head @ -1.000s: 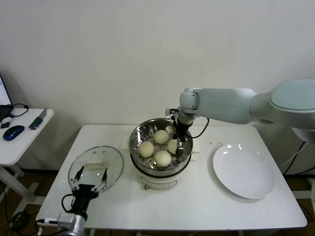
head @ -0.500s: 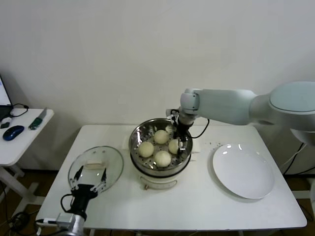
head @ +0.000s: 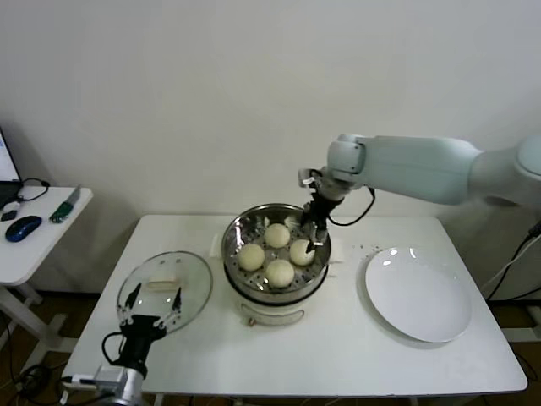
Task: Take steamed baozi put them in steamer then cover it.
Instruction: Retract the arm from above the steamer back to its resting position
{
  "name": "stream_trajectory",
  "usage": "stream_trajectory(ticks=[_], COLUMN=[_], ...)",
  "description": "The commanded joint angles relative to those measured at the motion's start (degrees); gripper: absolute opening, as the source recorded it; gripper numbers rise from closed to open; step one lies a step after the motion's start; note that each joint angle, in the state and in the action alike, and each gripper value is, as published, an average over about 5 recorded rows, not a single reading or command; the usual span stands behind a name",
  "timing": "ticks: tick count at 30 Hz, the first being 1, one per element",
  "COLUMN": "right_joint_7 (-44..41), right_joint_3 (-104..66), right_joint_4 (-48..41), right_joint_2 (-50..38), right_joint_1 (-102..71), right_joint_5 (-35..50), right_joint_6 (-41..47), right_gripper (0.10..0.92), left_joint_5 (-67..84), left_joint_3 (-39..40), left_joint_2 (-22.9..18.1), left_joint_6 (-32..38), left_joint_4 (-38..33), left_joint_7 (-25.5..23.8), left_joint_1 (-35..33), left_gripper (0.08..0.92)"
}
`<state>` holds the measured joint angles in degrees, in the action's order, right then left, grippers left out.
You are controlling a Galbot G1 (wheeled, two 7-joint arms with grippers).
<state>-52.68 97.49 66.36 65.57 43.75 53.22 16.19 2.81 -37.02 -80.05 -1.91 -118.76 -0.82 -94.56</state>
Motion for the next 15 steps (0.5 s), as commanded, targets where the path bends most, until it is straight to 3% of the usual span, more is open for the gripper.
stream_trajectory(ticks=[1, 9, 15], right_joint_7=[22.77, 32.68, 34.54], right_joint_3=[-9.25, -34.43, -59.94], right_joint_4=[10.03, 18.00, 21.47], right_joint_2=[-18.84, -35.31, -40.64], right_joint_1=[-1.80, -26.90, -51.46], right_joint_5=[2.54, -1.56, -4.76], right_joint_6=[-15.81, -21.43, -23.06], right_gripper=[0.823, 0.823, 0.823], left_joint_5=[0.41, -0.46, -2.81], left_joint_3=[-0.44, -0.76, -0.57], left_joint_2=[0.23, 0.46, -0.07], left_joint_6=[-0.52, -0.49, -0.48], left_joint_4=[0.64, -0.12, -1.70], left_joint_7=[0.28, 0.51, 0.27], left_joint_1=[0.57, 0.28, -0.48], left_gripper=[0.823, 0.823, 0.823])
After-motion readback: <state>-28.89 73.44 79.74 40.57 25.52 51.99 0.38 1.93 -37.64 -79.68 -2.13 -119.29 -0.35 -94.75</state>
